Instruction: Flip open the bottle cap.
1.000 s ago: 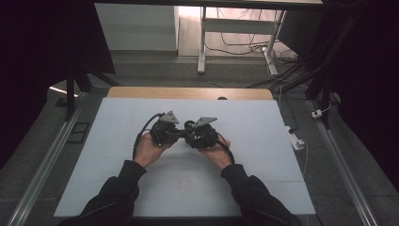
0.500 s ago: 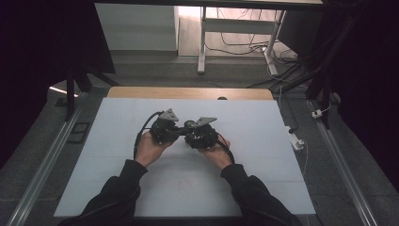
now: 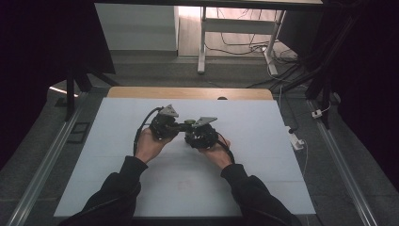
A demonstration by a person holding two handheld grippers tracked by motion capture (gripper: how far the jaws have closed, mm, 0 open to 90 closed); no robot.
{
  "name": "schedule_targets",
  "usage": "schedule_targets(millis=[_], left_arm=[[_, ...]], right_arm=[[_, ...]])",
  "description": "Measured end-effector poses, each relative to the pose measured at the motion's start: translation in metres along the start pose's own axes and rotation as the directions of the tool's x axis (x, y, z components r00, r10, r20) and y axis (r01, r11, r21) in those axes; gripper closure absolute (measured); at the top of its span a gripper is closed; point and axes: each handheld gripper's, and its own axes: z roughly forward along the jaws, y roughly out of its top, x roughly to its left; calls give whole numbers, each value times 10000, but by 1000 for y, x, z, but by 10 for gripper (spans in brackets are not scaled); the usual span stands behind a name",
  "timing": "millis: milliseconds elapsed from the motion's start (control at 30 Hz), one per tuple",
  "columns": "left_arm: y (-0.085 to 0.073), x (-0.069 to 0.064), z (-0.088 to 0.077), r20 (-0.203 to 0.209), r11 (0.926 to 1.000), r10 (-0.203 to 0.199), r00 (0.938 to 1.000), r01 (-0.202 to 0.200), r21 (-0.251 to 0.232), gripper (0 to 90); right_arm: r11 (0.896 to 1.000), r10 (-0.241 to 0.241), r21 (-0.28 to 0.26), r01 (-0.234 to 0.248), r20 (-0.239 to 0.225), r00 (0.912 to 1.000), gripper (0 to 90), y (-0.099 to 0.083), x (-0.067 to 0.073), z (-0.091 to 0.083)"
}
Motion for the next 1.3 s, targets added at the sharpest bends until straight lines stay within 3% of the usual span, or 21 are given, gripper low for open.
schedule_targets(millis=[433, 600, 933, 1300], left_arm=[[9, 12, 3, -448, 9997, -235, 9987, 239, 89, 885], [7, 17, 5, -421, 9989, -451, 9981, 454, 76, 884], [4, 13, -4, -397, 9996, -284, 9988, 283, -36, 844], [-9, 3, -19, -368, 9996, -271, 9990, 271, -18, 699]], right_arm=[[9999, -158, 71, 157, 20, 9999, 525, 0, 1, 0], [9998, -206, 63, 206, 15, 9998, 524, 0, 1, 0], [9995, -327, 30, 326, 89, 9994, 510, 0, 1, 0], [9999, -95, -37, 94, -231, 9997, 334, 1, 4, -7]])
